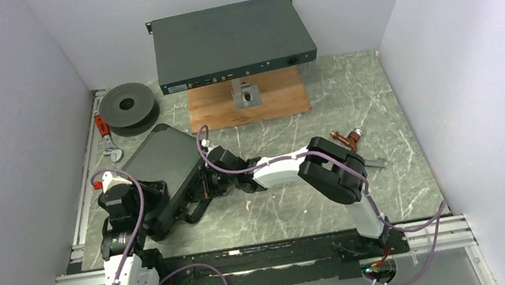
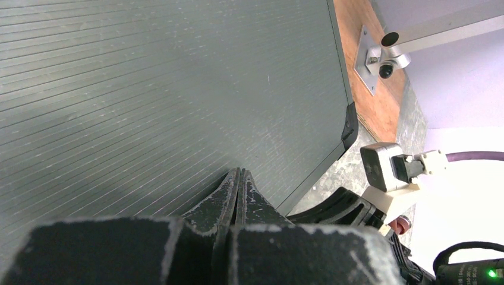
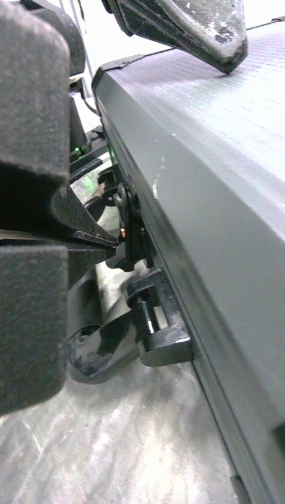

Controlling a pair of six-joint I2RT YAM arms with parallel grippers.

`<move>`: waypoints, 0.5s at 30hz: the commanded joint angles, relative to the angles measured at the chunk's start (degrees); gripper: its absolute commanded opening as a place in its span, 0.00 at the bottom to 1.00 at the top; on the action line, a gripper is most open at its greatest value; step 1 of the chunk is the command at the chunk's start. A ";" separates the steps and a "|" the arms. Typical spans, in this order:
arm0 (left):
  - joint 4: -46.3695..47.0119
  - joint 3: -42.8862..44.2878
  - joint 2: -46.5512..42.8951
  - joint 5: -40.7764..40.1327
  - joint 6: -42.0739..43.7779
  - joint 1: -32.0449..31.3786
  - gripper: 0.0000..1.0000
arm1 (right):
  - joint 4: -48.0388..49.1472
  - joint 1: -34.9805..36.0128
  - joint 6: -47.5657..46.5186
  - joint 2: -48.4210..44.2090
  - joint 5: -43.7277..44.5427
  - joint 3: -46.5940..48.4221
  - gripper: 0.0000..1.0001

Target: Pack up texas hold em set

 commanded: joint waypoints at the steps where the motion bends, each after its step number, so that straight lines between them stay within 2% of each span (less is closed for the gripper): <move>1: -11.37 -3.68 1.95 -1.53 2.29 -0.17 0.00 | 2.63 0.24 -0.62 4.29 1.89 4.18 0.00; 5: -11.56 -3.53 2.05 -1.61 2.50 -0.17 0.00 | 0.91 0.68 -1.09 7.82 1.58 5.73 0.00; 15: -10.60 -3.25 2.98 -1.27 2.46 -0.19 0.00 | -6.55 1.11 -3.34 6.91 8.27 5.58 0.00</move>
